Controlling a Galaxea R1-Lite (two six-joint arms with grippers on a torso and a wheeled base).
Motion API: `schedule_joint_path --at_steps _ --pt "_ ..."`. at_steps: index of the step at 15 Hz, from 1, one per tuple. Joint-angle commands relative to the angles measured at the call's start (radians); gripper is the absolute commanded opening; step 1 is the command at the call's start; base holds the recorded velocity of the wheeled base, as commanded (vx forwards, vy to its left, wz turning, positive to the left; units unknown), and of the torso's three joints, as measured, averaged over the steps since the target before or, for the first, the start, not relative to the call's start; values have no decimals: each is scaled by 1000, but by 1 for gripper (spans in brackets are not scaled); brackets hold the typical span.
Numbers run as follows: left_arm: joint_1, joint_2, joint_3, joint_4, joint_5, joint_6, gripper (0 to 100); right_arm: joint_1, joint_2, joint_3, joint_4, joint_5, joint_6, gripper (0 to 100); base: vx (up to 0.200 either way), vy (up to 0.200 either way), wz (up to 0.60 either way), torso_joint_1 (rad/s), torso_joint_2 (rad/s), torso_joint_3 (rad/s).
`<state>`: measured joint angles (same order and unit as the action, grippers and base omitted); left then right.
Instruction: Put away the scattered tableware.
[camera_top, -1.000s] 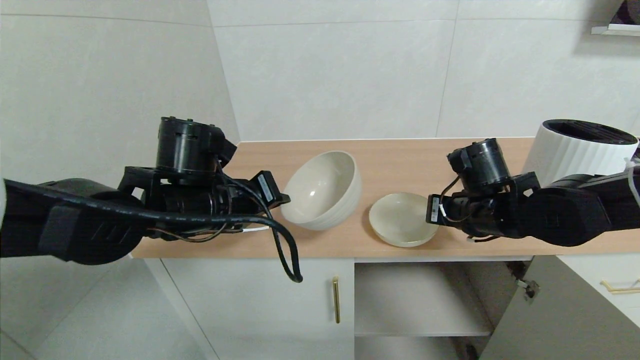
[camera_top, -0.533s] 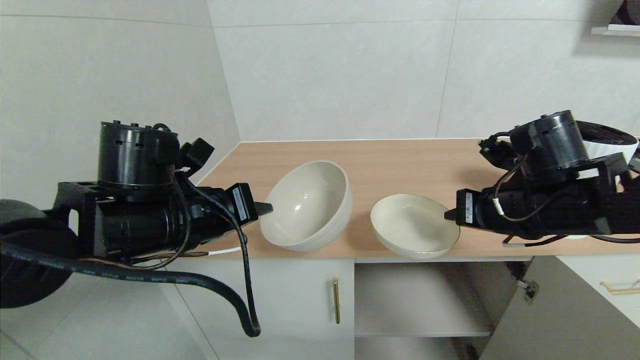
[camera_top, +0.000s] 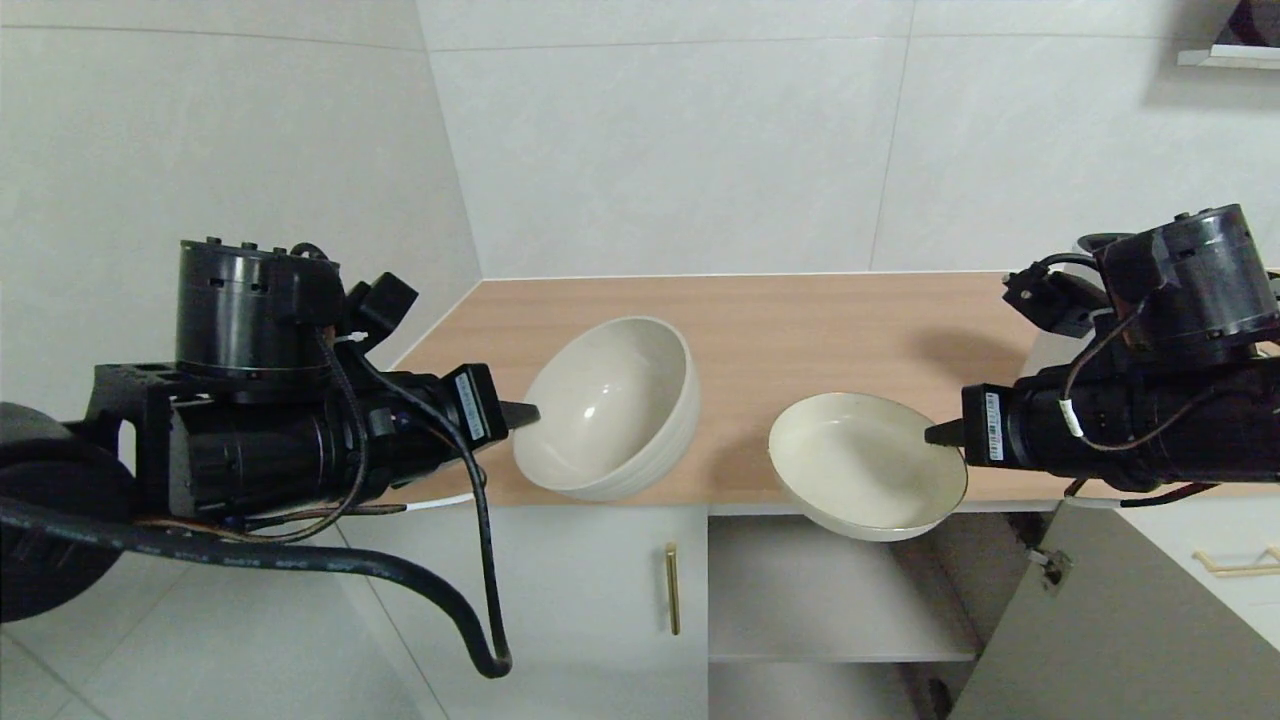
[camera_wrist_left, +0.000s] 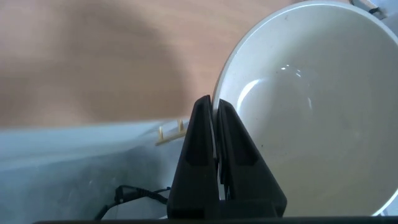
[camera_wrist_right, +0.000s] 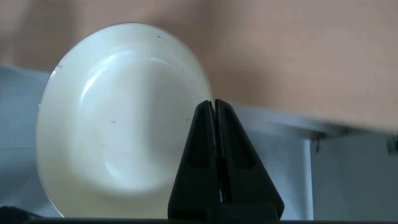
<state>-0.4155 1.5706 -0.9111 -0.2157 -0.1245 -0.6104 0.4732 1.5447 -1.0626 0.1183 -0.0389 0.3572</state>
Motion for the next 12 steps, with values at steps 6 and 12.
schedule_joint_path --at_steps 6,12 --pt "-2 2 1 1 -1 1 0 2 2 6 1 2 -4 0 0 0 0 0 0 0" --pt "-5 -3 57 3 -89 87 0 5 8 38 1 8 -50 0 0 0 0 0 0 0"
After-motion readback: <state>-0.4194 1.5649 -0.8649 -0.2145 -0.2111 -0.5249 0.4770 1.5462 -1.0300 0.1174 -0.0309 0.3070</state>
